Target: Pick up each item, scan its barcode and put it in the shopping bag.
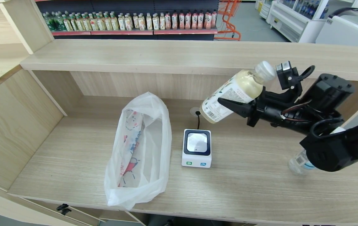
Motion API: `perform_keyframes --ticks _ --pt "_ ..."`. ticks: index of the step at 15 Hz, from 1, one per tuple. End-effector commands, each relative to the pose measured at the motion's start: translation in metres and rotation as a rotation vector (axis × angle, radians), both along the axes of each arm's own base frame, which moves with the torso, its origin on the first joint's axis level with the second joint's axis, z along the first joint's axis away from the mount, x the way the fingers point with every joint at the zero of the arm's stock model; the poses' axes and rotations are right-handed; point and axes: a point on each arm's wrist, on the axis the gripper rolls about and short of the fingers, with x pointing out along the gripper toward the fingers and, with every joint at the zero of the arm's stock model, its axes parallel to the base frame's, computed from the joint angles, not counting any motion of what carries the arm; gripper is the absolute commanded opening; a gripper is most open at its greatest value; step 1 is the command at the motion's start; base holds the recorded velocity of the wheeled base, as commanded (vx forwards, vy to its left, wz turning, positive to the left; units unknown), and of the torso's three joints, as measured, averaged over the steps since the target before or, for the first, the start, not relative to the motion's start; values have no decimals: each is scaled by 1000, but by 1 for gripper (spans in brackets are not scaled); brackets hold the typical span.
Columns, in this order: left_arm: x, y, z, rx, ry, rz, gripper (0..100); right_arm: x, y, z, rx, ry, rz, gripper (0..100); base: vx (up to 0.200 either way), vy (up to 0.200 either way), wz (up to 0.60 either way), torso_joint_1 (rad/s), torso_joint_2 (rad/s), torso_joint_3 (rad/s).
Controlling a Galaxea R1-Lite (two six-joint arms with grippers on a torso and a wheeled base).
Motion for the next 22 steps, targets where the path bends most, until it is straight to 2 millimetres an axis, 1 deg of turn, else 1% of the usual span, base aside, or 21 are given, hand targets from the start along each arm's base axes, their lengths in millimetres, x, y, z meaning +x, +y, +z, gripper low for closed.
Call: perform_keyframes --ticks 1,2,4,6,7,9,12,14,16,19,22 --pt "0 0 0 0 0 1 100 -37 -15 23 36 108 -95 0 0 0 0 0 0 0" --pt "0 0 0 0 0 1 100 -43 -16 23 55 192 -133 0 0 0 0 0 0 0" --pt "0 0 0 0 0 1 100 -52 -11 19 57 271 -179 0 0 0 0 0 0 0" --pt "0 0 0 0 0 1 100 -55 -10 17 55 281 -184 0 0 0 0 0 0 0" --pt "0 0 0 0 0 1 100 -61 -9 15 50 288 -175 0 0 0 0 0 0 0" --pt "0 0 0 0 0 1 100 -67 -12 8 33 323 -186 0 0 0 0 0 0 0" --pt "0 0 0 0 0 1 100 -70 -13 6 22 346 -190 0 0 0 0 0 0 0" --pt "0 0 0 0 0 1 100 -71 -13 5 22 355 -188 0 0 200 0 5 0 2" --pt "0 0 0 0 0 1 100 -73 -13 7 73 430 -173 0 0 200 0 -5 0 5" --pt "0 0 0 0 0 1 100 -73 -13 7 66 503 -171 0 0 200 0 7 9 1" --pt "0 0 0 1 0 1 100 -78 -2 16 91 587 -121 0 0 200 0 -4 4 6"
